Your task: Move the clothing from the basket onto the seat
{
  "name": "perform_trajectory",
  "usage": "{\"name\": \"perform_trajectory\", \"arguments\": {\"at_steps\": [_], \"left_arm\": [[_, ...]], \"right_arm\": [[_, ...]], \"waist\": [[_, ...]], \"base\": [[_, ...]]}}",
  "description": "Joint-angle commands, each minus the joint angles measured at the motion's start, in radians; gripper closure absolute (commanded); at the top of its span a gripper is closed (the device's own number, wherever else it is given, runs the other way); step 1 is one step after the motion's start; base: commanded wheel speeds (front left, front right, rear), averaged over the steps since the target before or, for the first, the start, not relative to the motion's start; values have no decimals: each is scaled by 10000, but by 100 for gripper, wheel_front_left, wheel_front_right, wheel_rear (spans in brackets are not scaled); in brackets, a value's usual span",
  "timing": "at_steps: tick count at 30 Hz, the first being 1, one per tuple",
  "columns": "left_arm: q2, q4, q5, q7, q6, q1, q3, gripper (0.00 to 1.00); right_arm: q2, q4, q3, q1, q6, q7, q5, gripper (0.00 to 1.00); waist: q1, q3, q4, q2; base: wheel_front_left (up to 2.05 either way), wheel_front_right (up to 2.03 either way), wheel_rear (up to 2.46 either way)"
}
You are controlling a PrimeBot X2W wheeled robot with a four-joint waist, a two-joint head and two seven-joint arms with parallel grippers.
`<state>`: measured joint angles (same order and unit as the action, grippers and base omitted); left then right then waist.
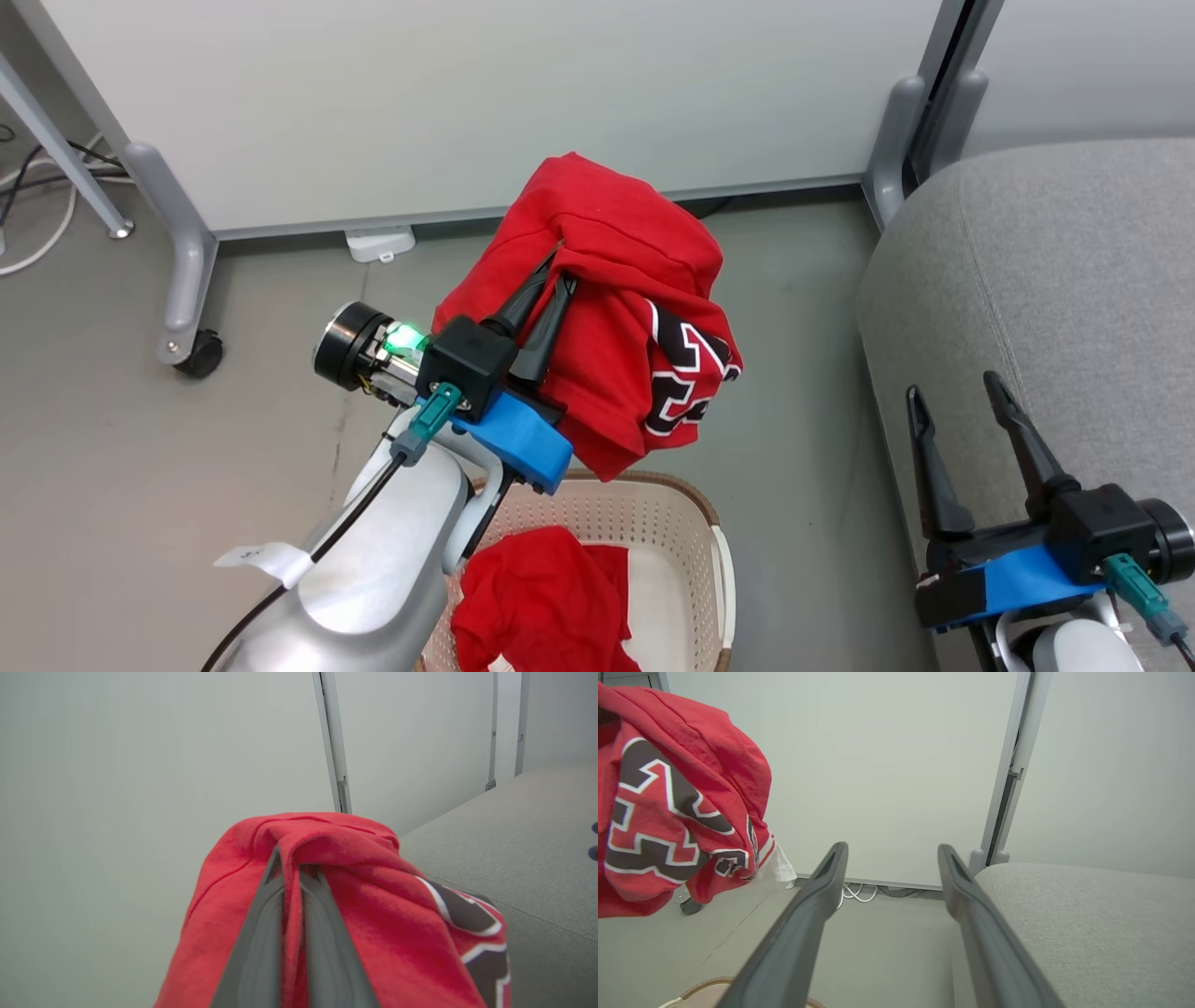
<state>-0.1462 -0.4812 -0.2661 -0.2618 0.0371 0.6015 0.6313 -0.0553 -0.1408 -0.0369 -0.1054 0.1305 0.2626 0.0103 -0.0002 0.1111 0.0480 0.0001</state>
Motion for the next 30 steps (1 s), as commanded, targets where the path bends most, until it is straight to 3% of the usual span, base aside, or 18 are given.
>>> {"name": "perform_trajectory", "arguments": {"at_steps": [1,18,30], "left_arm": [[2,124,96,-47,46,-188,-94,100],[154,388,441,-47,278,-578,-392,100],[388,378,664,-48,422,-587,-481,100]], "right_arm": [[41,-37,59,178,5,35,-85,0],[58,250,673,-77,5,35,-379,0],[-160,97,2803,-1535,5,35,-696,0]], "waist": [[2,-188,72,-1],[2,-610,206,-1],[2,-567,359,-1]], "base": [[0,0,0],[0,0,0],[0,0,0]]}}
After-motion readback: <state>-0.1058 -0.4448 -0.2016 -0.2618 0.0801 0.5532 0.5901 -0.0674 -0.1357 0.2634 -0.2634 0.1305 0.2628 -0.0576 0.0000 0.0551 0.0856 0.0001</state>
